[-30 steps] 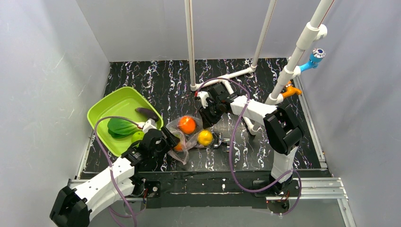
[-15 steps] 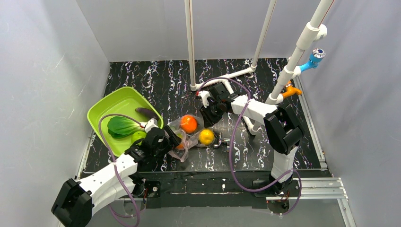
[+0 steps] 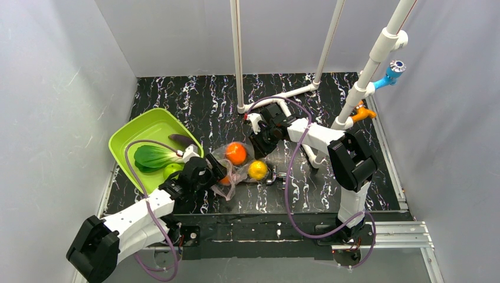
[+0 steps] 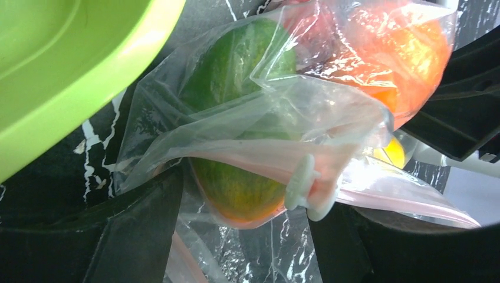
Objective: Open the zip-top bag and remove the fake food
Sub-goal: Pick up the fake fruit from the zipper food storage bag.
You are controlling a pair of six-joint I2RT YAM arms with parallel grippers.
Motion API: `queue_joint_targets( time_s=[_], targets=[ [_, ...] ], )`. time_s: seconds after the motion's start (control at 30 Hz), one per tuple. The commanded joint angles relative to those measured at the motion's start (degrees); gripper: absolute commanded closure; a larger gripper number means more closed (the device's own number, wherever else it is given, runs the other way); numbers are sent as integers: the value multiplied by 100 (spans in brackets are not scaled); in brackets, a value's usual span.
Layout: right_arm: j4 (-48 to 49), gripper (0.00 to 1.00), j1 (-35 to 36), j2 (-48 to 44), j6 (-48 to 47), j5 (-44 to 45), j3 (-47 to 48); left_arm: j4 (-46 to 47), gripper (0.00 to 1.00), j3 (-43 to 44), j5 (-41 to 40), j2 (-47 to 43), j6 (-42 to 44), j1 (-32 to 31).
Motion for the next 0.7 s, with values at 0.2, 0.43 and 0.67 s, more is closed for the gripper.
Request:
queue_joint_targets(
  time_s=[0.2,0.43,0.67],
  targets=[
    [-162,60,-25,156,-168,287,138,207,28,375,-344,442,-274,44],
    [-166,60,-7,170,-184,287,130,-173,36,772,-783,1255,-511,45],
    [-170,60,-7,156,-193,281,136,-98,73,772,-699,1195,-333,46]
  ],
)
